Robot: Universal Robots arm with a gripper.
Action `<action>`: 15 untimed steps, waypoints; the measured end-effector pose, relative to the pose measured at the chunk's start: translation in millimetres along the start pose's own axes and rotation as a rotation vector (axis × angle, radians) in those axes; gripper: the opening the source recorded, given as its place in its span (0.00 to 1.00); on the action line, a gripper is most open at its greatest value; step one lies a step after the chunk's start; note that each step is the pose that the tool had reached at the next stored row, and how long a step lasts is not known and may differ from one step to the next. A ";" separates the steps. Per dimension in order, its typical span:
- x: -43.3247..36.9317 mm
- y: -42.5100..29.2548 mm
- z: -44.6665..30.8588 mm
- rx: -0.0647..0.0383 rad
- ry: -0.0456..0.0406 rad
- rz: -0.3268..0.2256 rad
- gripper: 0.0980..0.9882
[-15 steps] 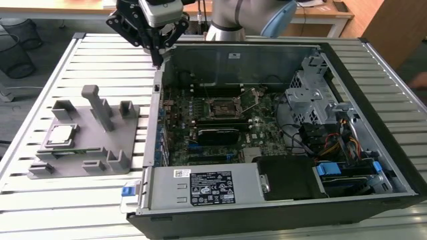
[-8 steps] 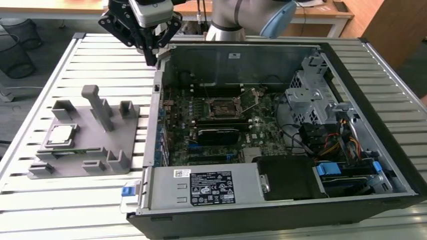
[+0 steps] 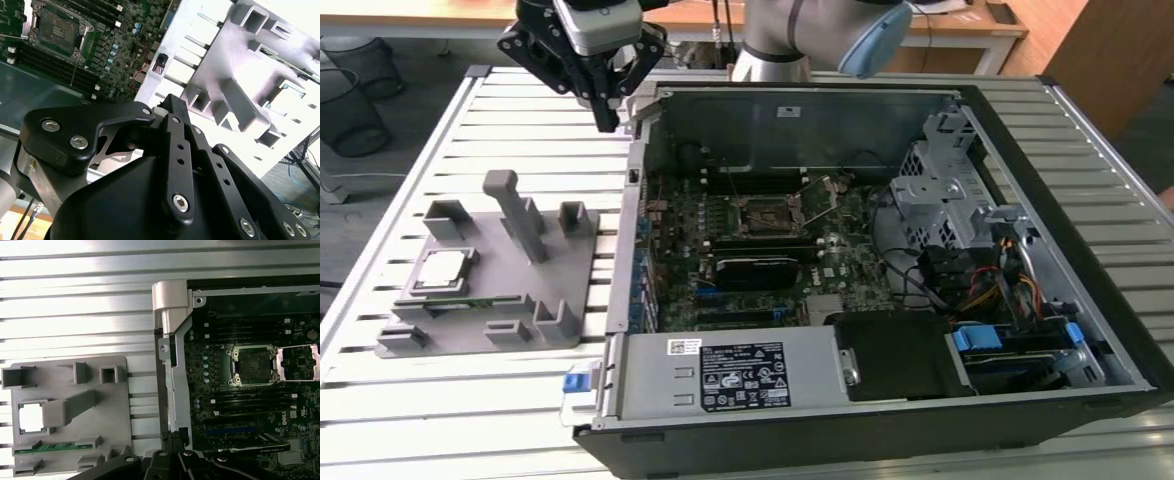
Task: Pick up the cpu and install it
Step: 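Reach for the cpu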
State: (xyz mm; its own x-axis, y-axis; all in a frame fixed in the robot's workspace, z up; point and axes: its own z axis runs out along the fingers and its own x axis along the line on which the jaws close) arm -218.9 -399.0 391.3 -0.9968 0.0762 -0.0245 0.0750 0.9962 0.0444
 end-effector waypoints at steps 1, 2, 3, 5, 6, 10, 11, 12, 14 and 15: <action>1.6 -0.1 0.0 0.000 0.0000 0.000 0.01; 3.3 -0.2 0.1 0.000 0.0000 0.000 0.01; 5.0 -0.4 0.1 0.000 0.0000 0.000 0.01; 8.0 -0.6 0.2 0.000 0.0000 0.000 0.01; 9.3 -0.7 0.3 0.000 0.0002 0.000 0.01; 14.0 -1.1 0.6 0.000 0.0009 0.000 0.01; 14.8 -1.1 0.7 0.000 0.0013 0.000 0.01; 15.6 -1.2 0.7 0.000 0.0017 0.000 0.01; 17.7 -1.4 0.9 0.000 0.0022 0.000 0.01; 19.0 -1.5 0.9 0.000 0.0024 0.000 0.01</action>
State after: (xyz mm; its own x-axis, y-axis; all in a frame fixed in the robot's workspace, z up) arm -237.9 -398.9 389.9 -0.9969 0.0762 -0.0221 0.0751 0.9962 0.0442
